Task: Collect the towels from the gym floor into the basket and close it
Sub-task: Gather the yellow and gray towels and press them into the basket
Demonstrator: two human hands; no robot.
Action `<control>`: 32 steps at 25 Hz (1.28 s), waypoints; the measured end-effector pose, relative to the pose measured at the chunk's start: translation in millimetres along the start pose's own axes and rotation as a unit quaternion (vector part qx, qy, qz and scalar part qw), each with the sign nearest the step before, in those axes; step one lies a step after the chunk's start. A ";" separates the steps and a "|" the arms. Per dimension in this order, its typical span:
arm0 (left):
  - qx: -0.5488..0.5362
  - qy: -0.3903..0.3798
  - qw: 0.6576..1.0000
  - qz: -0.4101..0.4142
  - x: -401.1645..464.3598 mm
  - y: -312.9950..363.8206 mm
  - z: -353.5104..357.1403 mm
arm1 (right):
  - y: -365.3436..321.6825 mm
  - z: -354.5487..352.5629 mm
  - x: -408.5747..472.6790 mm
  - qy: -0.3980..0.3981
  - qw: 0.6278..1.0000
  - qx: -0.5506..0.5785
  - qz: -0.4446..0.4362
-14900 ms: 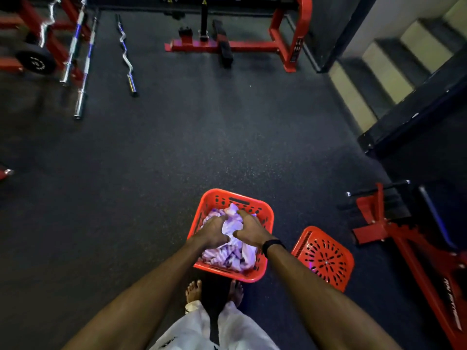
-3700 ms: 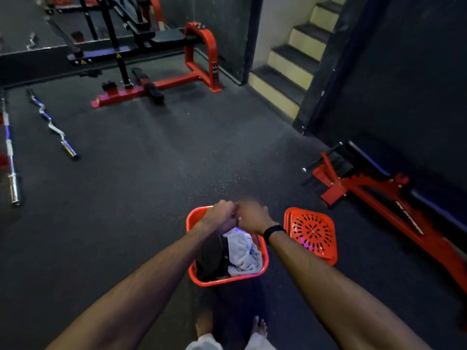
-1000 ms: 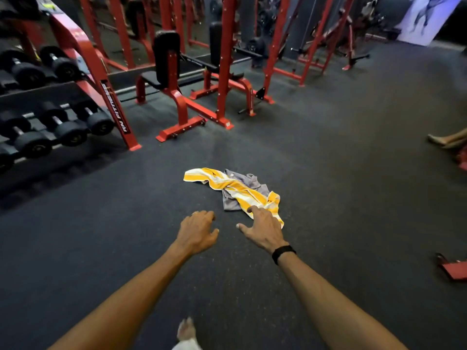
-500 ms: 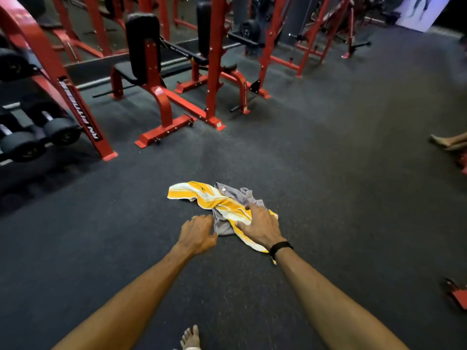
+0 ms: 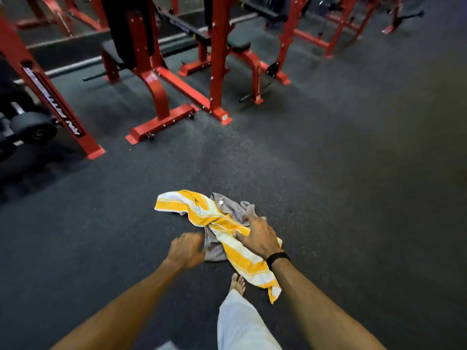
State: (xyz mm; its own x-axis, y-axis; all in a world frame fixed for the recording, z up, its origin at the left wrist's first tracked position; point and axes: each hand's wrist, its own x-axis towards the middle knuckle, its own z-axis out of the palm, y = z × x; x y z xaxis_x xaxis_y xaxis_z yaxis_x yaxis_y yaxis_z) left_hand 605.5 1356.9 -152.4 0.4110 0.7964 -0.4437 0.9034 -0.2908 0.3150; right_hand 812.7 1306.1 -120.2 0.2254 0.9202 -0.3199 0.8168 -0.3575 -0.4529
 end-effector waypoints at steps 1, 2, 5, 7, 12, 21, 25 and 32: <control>-0.004 -0.025 0.999 -0.021 17.4 3.1 1.2 | 10.3 1.4 19.8 -0.019 1.000 -0.005 0.001; -0.013 -0.042 0.998 -0.041 33.1 5.1 2.8 | 18.5 3.2 35.8 -0.047 0.999 -0.009 0.000; -0.033 -0.048 0.995 -0.083 81.4 3.3 15.9 | 41.4 17.4 87.4 -0.126 0.991 -0.042 0.014; -0.050 -0.070 0.989 -0.119 110.4 -5.2 43.4 | 60.1 37.0 122.1 -0.149 0.987 -0.048 0.026; -0.064 -0.126 0.980 -0.143 199.9 -50.8 179.5 | 125.0 143.8 212.1 -0.197 0.978 -0.046 0.061; -0.041 -0.217 0.950 -0.221 396.9 -124.4 415.7 | 278.3 435.2 372.7 -0.235 0.961 -0.137 0.045; -0.066 -0.229 0.939 -0.247 457.0 -138.6 482.0 | 311.5 496.8 405.2 -0.144 0.965 -0.217 -0.045; -0.127 -0.086 0.932 -0.328 466.7 -70.6 537.7 | 325.7 516.7 424.9 -0.172 0.954 -0.246 -0.021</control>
State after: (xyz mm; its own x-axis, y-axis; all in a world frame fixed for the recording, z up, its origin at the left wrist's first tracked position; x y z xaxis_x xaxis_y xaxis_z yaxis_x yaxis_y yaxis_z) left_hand 799.1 1463.9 -832.8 -0.1870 0.6553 -0.7319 0.9179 0.3819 0.1074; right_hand 900.0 1498.4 -833.6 0.0684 0.7947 -0.6032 0.9906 -0.1259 -0.0535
